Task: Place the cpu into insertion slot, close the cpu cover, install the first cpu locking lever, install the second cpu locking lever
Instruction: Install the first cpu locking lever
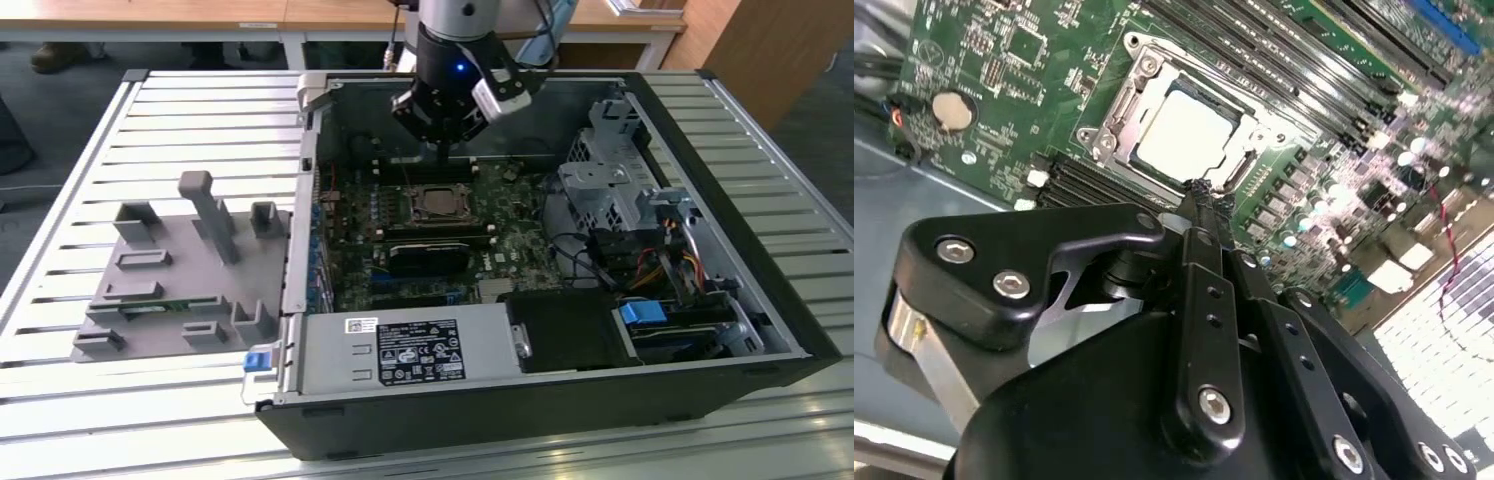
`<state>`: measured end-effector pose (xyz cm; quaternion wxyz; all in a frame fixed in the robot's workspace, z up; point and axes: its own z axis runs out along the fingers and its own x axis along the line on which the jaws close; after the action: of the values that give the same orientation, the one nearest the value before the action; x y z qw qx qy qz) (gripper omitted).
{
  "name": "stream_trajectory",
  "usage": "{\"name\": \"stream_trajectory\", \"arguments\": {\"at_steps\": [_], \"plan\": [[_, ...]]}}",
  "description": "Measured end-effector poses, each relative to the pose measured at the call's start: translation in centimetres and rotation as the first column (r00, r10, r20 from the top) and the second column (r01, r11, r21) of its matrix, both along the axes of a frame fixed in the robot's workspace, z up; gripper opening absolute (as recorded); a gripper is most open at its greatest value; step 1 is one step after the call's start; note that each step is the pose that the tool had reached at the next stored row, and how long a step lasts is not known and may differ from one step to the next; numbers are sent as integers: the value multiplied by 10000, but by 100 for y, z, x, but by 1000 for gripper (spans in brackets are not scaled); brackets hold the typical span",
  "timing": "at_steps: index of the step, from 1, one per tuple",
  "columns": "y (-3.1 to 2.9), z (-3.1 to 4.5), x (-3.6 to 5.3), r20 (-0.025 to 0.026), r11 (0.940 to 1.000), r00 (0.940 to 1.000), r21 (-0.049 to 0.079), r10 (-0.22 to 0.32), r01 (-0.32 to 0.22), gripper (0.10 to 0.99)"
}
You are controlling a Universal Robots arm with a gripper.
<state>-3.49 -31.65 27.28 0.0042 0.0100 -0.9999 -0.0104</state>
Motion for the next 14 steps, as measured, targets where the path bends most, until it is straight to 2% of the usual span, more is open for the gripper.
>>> {"name": "stream_trajectory", "arguments": {"at_steps": [5, 14], "plan": [[0, 0, 0, 3, 9984, 9984, 0, 565, -565, 106], [0, -2, -1, 38, 9936, 9935, -2, 1134, -1134, 106]]}}
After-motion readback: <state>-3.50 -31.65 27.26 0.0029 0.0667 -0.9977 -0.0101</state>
